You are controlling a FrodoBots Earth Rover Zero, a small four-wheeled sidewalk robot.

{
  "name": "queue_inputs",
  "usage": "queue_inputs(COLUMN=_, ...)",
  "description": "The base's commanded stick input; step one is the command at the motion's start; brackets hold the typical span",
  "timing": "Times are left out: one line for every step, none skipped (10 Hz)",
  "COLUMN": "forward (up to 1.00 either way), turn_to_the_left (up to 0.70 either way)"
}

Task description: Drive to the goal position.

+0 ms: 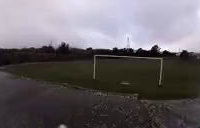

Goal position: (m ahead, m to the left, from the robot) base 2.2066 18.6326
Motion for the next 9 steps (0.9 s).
queue_inputs(forward=0.7, turn_to_the_left=0.27)
queue_inputs(forward=0.7, turn_to_the_left=0.27)
queue_inputs(forward=0.7, turn_to_the_left=0.27)
queue_inputs(forward=0.7, turn_to_the_left=0.27)
queue_inputs(forward=0.7, turn_to_the_left=0.27)
queue_inputs(forward=0.7, turn_to_the_left=0.27)
queue_inputs(forward=0.7, turn_to_the_left=0.27)
queue_inputs(forward=0.7, turn_to_the_left=0.27)
queue_inputs(forward=0.7, turn_to_the_left=0.27)
